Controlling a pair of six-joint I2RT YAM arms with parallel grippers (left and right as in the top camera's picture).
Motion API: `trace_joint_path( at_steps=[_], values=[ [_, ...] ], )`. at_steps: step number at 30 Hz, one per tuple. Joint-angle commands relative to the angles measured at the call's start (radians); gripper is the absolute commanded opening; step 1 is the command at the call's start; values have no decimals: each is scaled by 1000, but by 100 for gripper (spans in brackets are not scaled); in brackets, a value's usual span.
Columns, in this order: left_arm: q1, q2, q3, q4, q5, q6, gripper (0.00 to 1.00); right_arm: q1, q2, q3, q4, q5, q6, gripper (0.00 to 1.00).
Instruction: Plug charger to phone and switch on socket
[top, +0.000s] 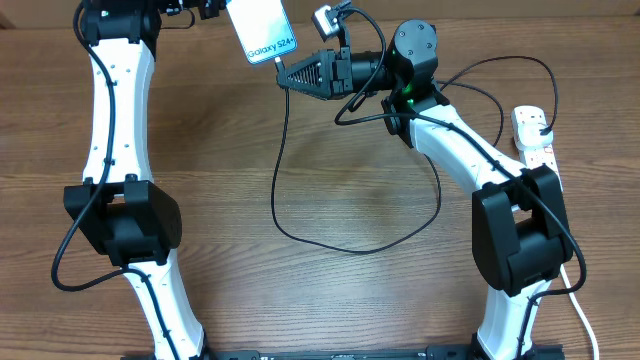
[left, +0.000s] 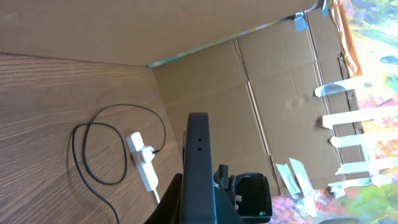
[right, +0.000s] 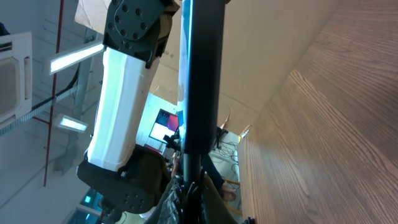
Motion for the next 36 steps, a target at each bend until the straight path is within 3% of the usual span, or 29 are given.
trace_joint_path(
  at_steps=[1,36],
  values=[
    [-6,-7,12,4,23,-17,4,-8,-1,15,7,51,7,4],
    [-37,-7,12,4,3,-32,4,-8,-1,15,11,141,86,4]
  ],
)
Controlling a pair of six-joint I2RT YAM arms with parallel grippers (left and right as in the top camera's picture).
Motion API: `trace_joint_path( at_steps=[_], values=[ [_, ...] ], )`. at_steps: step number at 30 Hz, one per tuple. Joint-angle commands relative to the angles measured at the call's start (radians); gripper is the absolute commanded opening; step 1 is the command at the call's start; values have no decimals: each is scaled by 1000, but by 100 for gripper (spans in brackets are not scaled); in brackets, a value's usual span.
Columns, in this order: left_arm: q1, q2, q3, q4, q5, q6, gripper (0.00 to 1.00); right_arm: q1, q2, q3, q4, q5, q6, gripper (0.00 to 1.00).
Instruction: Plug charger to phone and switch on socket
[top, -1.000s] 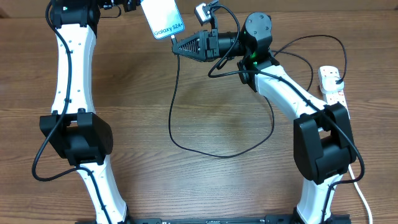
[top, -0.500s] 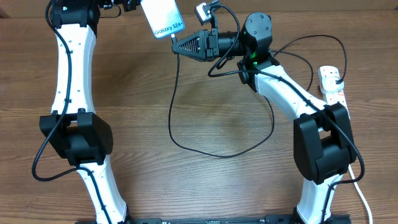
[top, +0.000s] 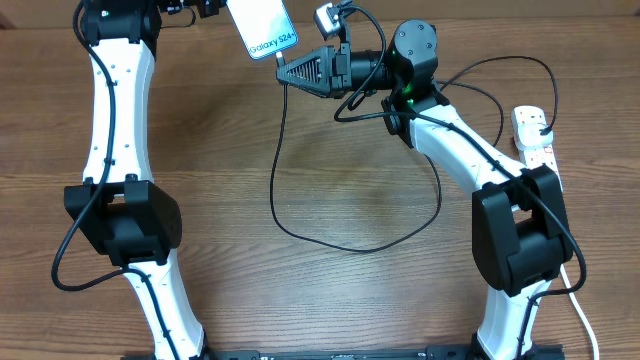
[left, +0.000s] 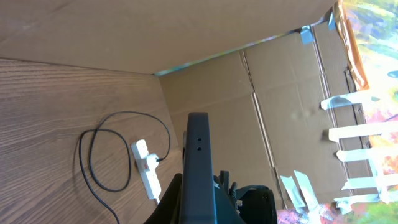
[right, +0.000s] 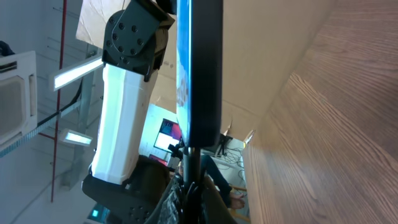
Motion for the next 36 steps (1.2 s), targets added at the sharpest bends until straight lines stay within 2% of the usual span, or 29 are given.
trace_joint_path(
  at_steps=[1,14,30,36],
  values=[
    [-35,-7,12,1,56,-10,4,-8,-1,15,10,101,24,4],
    [-66,-7,12,2,34,-11,4,-9,-1,15,130,104,119,4],
    [-31,-7,12,8,80,-48,4,-9,-1,15,127,66,99,4],
    [8,-7,12,8,107,-56,4,-9,-1,15,63,62,56,4]
  ],
)
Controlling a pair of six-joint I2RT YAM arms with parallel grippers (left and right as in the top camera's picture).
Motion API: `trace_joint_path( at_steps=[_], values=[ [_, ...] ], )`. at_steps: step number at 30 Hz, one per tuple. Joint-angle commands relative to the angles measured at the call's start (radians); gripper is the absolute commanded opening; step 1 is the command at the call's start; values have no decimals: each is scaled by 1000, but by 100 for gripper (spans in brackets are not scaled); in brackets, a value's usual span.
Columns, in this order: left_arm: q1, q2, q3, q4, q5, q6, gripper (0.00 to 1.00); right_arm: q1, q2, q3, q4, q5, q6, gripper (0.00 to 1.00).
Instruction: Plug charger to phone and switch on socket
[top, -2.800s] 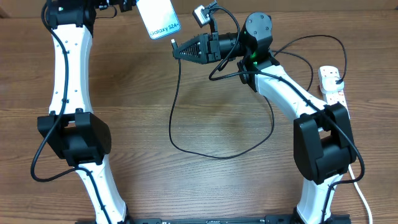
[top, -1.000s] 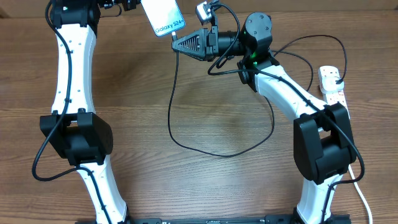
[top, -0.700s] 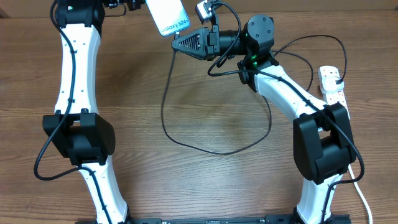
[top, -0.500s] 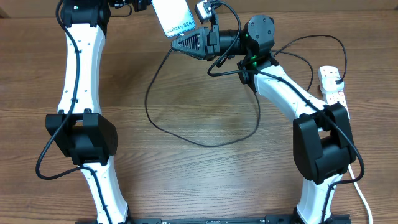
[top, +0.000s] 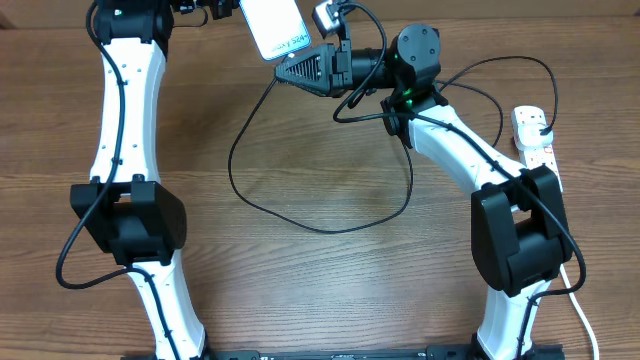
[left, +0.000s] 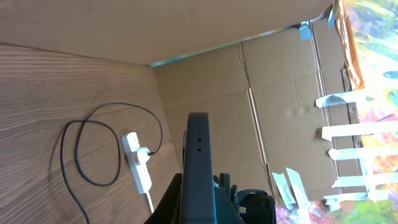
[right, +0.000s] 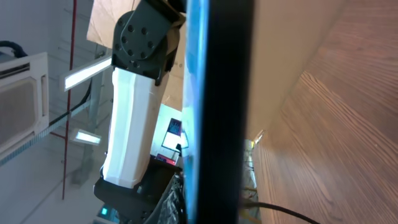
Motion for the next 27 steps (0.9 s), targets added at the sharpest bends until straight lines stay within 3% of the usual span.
trace_joint_path(
  at_steps=[1,18,21,27],
  values=[
    [35,-7,12,4,113,-6,4,-14,-1,16,-31,63,-42,4],
    [95,-7,12,3,168,17,4,-14,-1,15,-171,46,-152,4],
    [95,-7,12,3,168,18,4,-14,-1,15,-329,70,-218,4],
    [96,-7,12,3,168,18,4,-14,-1,15,-875,326,-420,4]
  ],
)
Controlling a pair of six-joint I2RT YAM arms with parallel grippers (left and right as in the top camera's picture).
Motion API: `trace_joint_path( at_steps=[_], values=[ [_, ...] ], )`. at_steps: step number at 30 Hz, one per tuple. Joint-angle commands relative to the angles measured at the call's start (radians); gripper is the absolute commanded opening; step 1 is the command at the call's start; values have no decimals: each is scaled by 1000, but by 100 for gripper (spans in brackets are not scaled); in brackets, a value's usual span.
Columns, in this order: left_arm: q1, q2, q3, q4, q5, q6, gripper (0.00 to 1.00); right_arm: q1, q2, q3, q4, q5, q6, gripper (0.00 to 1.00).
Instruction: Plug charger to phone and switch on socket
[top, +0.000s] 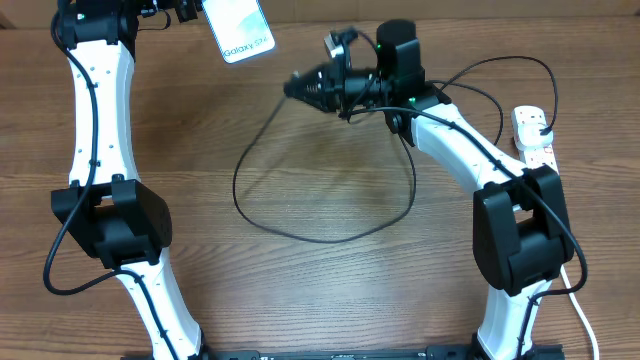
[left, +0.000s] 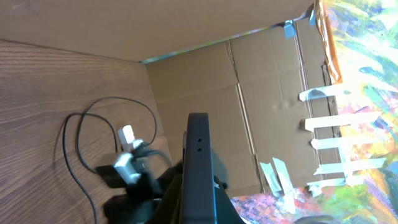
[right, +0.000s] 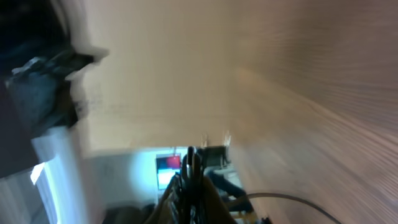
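Observation:
My left gripper is shut on the white phone, holding it raised at the far left of the table's back. In the left wrist view the phone shows edge-on. My right gripper sits to the phone's right and nearer, apart from it, shut on the charger plug. The right wrist view is blurred. The black charger cable loops over the table and runs to the white power strip at the right edge. The strip's switch state cannot be read.
Cardboard walls stand behind the wooden table. The cable's wide loop lies across the table's middle. The power strip's white lead trails down the right edge, beside the right arm's base.
The left gripper has carried the phone left, away from the right gripper. The right gripper has dropped slightly nearer and turned, with the plug in it. The phone's edge has left the right wrist view.
The left gripper held the phone at the table's back with the right gripper pointing the plug at its lower end. At the following two moments the phone stood close against the right gripper. Now the phone is farther left, a gap between it and the plug.

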Motion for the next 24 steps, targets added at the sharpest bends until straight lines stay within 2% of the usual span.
trace_joint_path(
  at_steps=[1,14,19,24],
  values=[
    [1,-7,12,5,32,16,4,-3,-1,7,-172,207,-145,4],
    [1,-7,12,5,21,44,4,-3,-1,7,-805,889,-154,4],
    [1,-7,12,5,18,46,4,-2,-1,7,-956,1054,-154,4],
    [1,-7,12,4,18,46,4,-2,-1,-8,-989,1170,-153,4]
  ],
)
